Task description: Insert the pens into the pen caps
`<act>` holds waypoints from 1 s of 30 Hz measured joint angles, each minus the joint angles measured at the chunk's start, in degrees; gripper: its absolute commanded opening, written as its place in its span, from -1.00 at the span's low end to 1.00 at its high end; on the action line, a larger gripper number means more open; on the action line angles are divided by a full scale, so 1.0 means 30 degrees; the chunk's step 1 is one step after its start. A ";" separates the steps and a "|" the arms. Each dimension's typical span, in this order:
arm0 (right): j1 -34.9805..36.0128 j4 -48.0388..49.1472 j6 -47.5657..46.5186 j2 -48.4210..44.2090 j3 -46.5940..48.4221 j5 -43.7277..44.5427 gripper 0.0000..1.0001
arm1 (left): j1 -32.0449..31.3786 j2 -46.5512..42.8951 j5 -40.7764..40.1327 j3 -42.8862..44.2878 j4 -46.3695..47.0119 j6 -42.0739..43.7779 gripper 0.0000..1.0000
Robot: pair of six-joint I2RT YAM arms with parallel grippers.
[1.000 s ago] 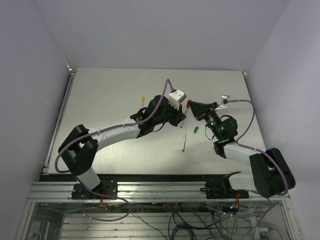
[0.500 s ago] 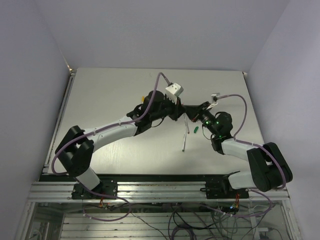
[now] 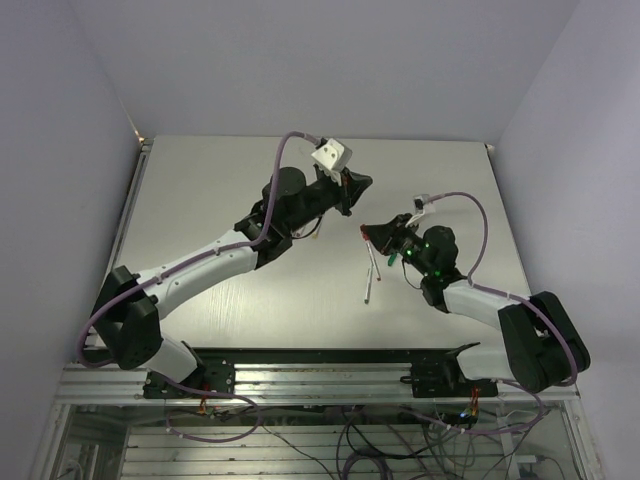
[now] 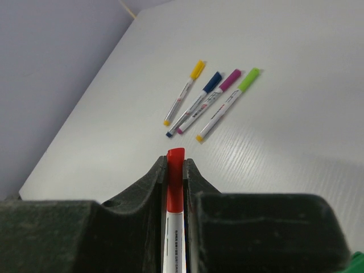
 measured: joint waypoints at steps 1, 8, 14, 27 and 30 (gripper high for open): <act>0.0000 -0.0102 -0.0066 -0.0138 0.0000 0.0306 -1.00 | 0.0015 0.0000 -0.0087 -0.0058 -0.0153 0.0044 -0.61; 0.0000 0.0313 -0.0262 -0.2040 -0.0117 0.2812 -1.00 | 0.0029 0.0321 0.0255 -0.1290 -0.0736 -0.0015 -0.16; 0.0000 0.2987 -0.0095 -0.3621 -0.1457 0.4510 -1.00 | 0.0029 0.1479 0.1974 -0.1413 -0.0692 -0.0539 -0.08; 0.0000 0.6688 0.0750 -0.3592 -0.1858 0.5923 -1.00 | 0.0029 0.3096 0.6047 -0.1421 0.0641 -0.1668 0.03; 0.0000 0.7082 0.0896 -0.3381 -0.1858 0.6025 -1.00 | 0.0029 0.3366 0.6513 -0.1421 0.0831 -0.1836 0.04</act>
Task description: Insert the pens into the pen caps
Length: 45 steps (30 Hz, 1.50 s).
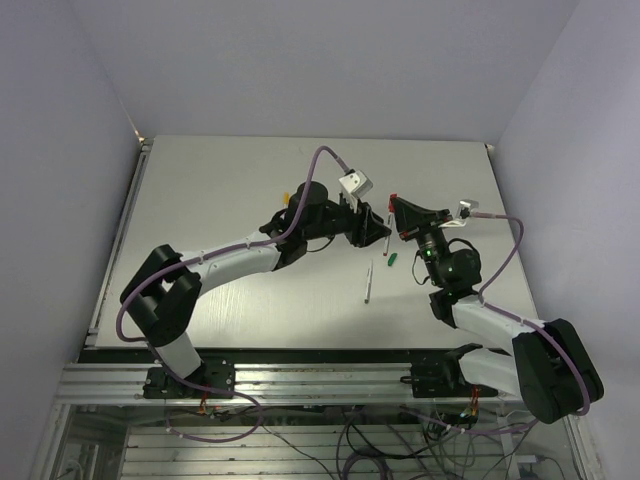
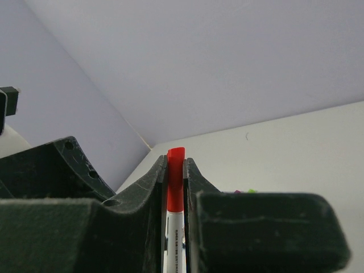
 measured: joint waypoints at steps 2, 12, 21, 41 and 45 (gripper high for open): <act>0.0000 0.0211 0.0146 0.0124 0.0000 0.0015 -1.00 | 0.0000 0.0117 0.0102 0.0000 0.0051 -0.0066 0.04; 0.0000 0.1552 0.1326 0.0954 0.0000 -0.0364 -1.00 | 0.0000 0.0415 -0.0029 0.0000 0.0051 -0.0219 -0.02; -0.0007 0.2572 0.2397 0.1362 -0.0284 -0.0962 -1.00 | 0.0000 0.0648 -0.0699 -0.0007 0.0066 -0.0816 -0.85; 0.0036 -0.0066 0.0525 0.0044 -0.0248 -0.1909 -0.23 | 0.0117 0.0969 -0.4393 0.0984 -0.3351 -0.0226 -0.86; 0.0036 -0.1639 -0.0525 -0.1566 -0.0095 -0.1355 -0.22 | 0.0117 0.2514 -0.7220 0.3606 -0.6404 0.0197 -0.86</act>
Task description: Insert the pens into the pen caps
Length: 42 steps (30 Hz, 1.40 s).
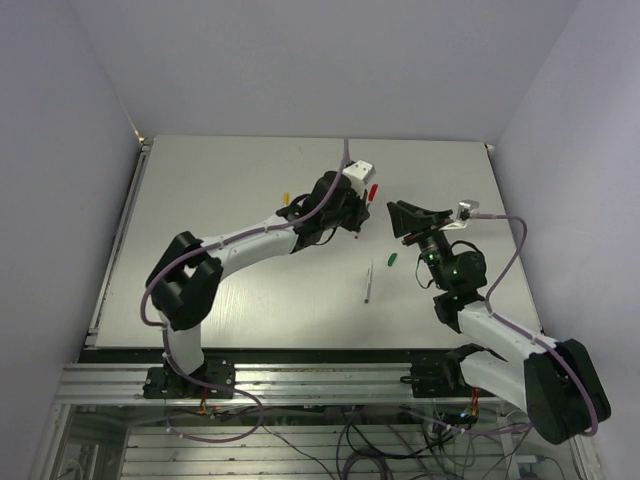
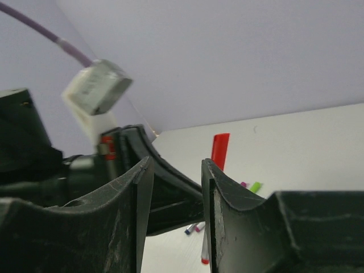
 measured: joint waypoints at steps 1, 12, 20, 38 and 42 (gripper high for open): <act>0.0000 -0.0619 -0.0284 -0.0503 0.0073 0.0226 -0.22 | 0.0000 0.0612 -0.0903 0.0743 -0.0933 0.0073 -0.86; 0.0000 -0.8910 -0.2652 -0.3198 0.2171 0.3264 -0.22 | 0.0182 0.5683 -0.7533 0.4517 -0.7249 0.1450 -0.86; 0.0000 -1.1278 -0.2922 -0.3519 0.2171 0.3927 -0.22 | 0.1020 0.7366 -0.8371 0.6572 -0.8189 0.1836 -0.83; 0.0000 -1.2101 -0.2484 -0.2994 0.2135 0.3883 -0.22 | 0.1923 0.9566 -0.6054 0.8939 -0.8684 0.1647 -0.55; 0.0000 -1.2109 -0.2339 -0.2863 0.2084 0.3847 -0.22 | 0.1923 0.9959 -0.5792 0.9173 -0.9216 0.1537 -0.42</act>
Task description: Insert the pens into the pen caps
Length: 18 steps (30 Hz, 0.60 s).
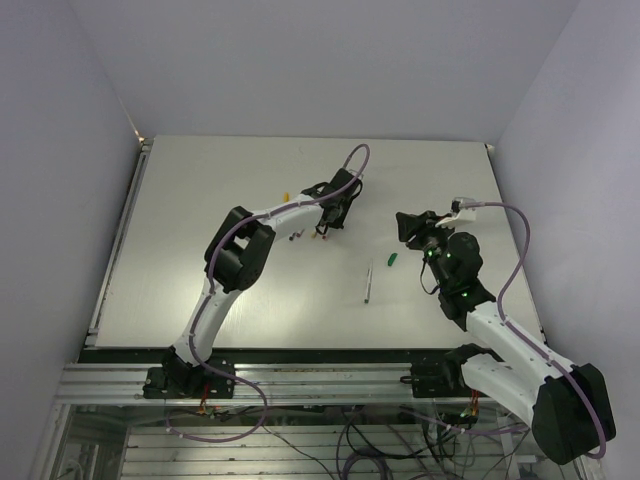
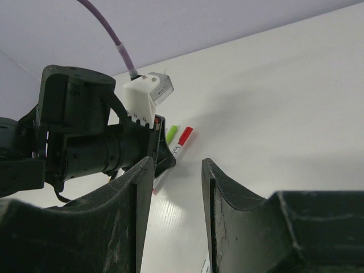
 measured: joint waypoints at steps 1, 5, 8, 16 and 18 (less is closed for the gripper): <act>0.0000 0.0007 0.0015 0.0007 -0.0022 -0.0015 -0.22 | 0.0000 0.0087 0.0022 0.0102 -0.0080 -0.0051 -0.40; 0.0000 0.0022 0.0095 0.0036 -0.0058 -0.0058 -0.22 | 0.0000 0.0095 0.0124 0.0277 -0.0495 -0.0189 -0.25; 0.0000 0.0051 0.0117 0.0131 -0.0131 -0.0124 -0.22 | 0.0000 0.0095 0.0153 0.0277 -0.0510 -0.0255 -0.18; 0.0000 0.0022 0.0015 0.0277 -0.0131 -0.0211 -0.22 | 0.0000 -0.0095 0.0248 -0.0029 -0.0197 -0.0255 -0.12; 0.0000 0.0015 -0.0080 0.0270 -0.0131 -0.0022 -0.21 | 0.0000 -0.0415 0.0335 -0.0335 -0.0204 -0.0226 -0.12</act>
